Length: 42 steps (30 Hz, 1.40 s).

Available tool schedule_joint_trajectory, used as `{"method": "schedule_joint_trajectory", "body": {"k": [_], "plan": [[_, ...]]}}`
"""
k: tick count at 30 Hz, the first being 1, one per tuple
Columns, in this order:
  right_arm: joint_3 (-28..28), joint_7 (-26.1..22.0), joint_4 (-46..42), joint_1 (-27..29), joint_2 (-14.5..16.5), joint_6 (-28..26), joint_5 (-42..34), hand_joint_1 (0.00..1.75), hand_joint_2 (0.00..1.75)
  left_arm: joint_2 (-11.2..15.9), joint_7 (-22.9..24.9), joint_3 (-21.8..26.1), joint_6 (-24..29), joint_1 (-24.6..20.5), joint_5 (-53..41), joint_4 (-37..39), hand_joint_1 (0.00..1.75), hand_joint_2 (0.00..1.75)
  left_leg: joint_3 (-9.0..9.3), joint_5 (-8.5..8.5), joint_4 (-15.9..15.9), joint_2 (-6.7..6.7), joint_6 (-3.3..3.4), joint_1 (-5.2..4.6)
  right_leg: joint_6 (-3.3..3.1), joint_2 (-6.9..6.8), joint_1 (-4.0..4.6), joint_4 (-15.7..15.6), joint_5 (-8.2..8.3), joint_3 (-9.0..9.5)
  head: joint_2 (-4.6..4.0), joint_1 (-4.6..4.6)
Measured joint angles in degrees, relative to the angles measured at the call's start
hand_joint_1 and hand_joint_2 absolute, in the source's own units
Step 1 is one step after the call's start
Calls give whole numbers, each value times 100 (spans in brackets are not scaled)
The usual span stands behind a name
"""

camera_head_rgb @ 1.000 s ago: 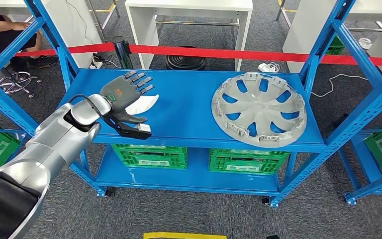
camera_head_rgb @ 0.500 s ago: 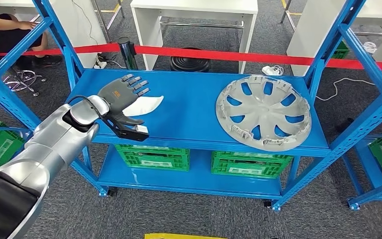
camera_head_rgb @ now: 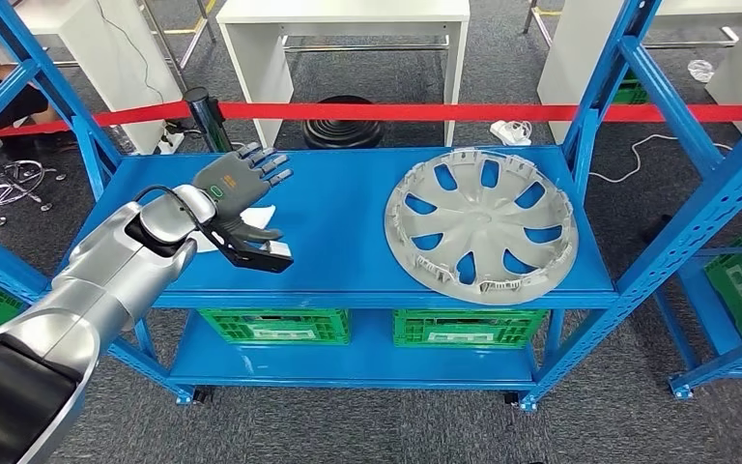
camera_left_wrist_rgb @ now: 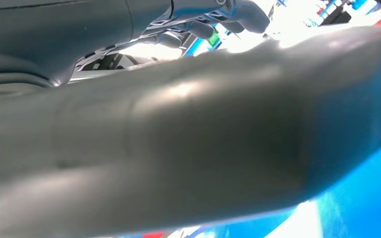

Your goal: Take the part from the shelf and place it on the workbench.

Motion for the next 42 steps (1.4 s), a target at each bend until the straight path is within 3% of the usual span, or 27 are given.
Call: {"method": "schedule_joint_trajectory", "body": {"k": [1, 3, 7, 8, 11, 12, 13, 16, 18, 22, 23, 26, 27, 28, 29, 31, 33, 37, 39, 41, 42], "plan": [[0, -1, 0, 0, 10, 2, 0, 0, 0, 8, 0, 19, -7, -2, 13, 1, 0, 0, 125, 167, -352, -34, 63, -30, 9, 21, -1, -15, -18, 28, 1, 3], [0, -2, 0, 0, 30, 10, 1, 0, 0, 22, -24, 66, -22, 0, 71, 6, 0, 0, 297, 270, -718, -85, 160, -77, 57, 52, -28, -48, -40, 46, 1, -1], [0, -1, 0, 6, 35, 39, 8, 0, 0, 53, -193, 185, -76, 6, 160, 10, 0, 0, 501, 328, -958, -58, 178, -35, 181, -4, -14, -24, -142, 64, -1, -3], [0, -2, 0, 0, 32, 44, 10, 0, 0, 62, -235, 200, -151, 5, 119, 14, 0, 0, 549, 338, -1021, -40, 175, -13, 198, -49, -2, 172, -250, -32, -1, 1], [0, -19, -3, -6, 5, 53, -3, 0, 0, 83, -375, 204, -666, 44, -44, 45, 0, 0, 572, 291, -1012, -19, 187, -7, 234, -107, 0, 1166, -610, -606, 0, 3], [-1, -16, -4, -2, -5, 54, -10, 0, 0, 90, -410, 202, -833, 67, -77, 57, 0, 0, 571, 265, -985, -17, 184, -2, 247, -112, -2, 1326, -597, -728, 0, 2], [-1, -10, -5, 2, -13, 54, -19, 0, 0, 100, -433, 201, -962, 85, -102, 66, 0, 0, 570, 235, -947, -17, 172, 7, 263, -120, -7, 1269, -472, -741, 0, 3], [-2, -2, -9, 1, -19, 52, -44, 0, 0, 157, -447, 202, -1276, 79, -132, 78, 0, 0, 548, 102, -753, -18, 83, 40, 305, -169, -26, 333, 43, -340, 0, 6], [-1, -15, -11, -1, -11, 52, -51, 0, 0, 225, -460, 203, -1435, 65, -138, 80, 0, 0, 520, 45, -669, -23, 16, 27, 249, -164, -18, 67, 86, -208, 0, 8], [-5, -20, -13, 0, -9, 51, -63, 0, 0, 400, -516, 201, -1623, 48, -212, 88, 0, 0, 468, -42, -561, -22, -89, 28, 89, -126, -27, 62, 121, -216, -1, 1], [-5, -19, -13, 1, -8, 51, -63, 0, 0, 442, -521, 201, -1659, 38, -220, 91, 0, 0, 381, -167, -369, -22, -121, 37, 63, -120, -38, 56, 130, -215, 0, -6], [-10, -19, -13, 10, -9, 51, -62, 0, 0, 533, -539, 196, -1763, 22, -249, 108, 0, 0, -80, -645, 649, -20, -188, 65, 33, -116, -41, 55, 131, -218, 0, -17], [-11, -20, -13, 9, -9, 51, -59, 0, 0, 560, -556, 192, -1826, 25, -272, 116, 0, 0, -176, -688, 859, -20, -192, 70, 30, -117, -40, 55, 129, -218, 1, -17], [-13, -20, -13, 5, -10, 51, -53, 0, 0, 599, -577, 187, -1902, 26, -301, 125, 0, 0, -172, -624, 858, -20, -185, 74, 29, -114, -40, 56, 129, -216, 0, -17], [-13, -20, -13, 2, -10, 52, -45, 0, 0, 652, -598, 182, -1972, 21, -333, 130, 0, 0, -63, -473, 645, -21, -169, 75, 29, -107, -40, 56, 128, -213, 0, -16], [-13, -19, -13, -1, -8, 57, -31, 0, 0, 795, -633, 169, -2081, -16, -389, 133, 0, 0, 331, -136, -121, -28, -117, 65, 39, -86, -35, 53, 128, -206, 0, -16], [-13, -19, -13, 0, -5, 61, -15, 0, 0, 941, -660, 156, -2195, -71, -427, 134, 0, 0, 590, -23, -623, -35, -79, 35, 88, -70, -31, 41, 141, -214, 0, -15], [-13, -19, -13, 7, 11, 52, 1, 0, 0, 1196, -678, 134, -2444, -107, -428, 140, 0, 0, 666, 19, -798, -18, 13, 37, 220, -75, -30, 34, 123, -227, -1, -12], [-13, -19, -13, 6, 14, 43, -5, 0, 0, 1294, -679, 126, -2478, -117, -399, 140, 0, 0, 694, 65, -874, 0, 79, 66, 245, -103, -11, 436, -128, -410, -1, -1], [-13, -19, -13, 11, 13, 28, -14, 0, 0, 1381, -673, 124, -2484, -97, -354, 143, 0, 0, 684, 67, -876, 5, 110, 56, 253, -118, 2, 1156, -457, -742, 0, 5], [-13, -19, -13, 15, 12, 17, -19, 0, 0, 1413, -666, 124, -2498, -73, -331, 144, 0, 0, 680, 62, -867, 5, 115, 52, 256, -120, 4, 1413, -527, -864, 0, 6]]}}
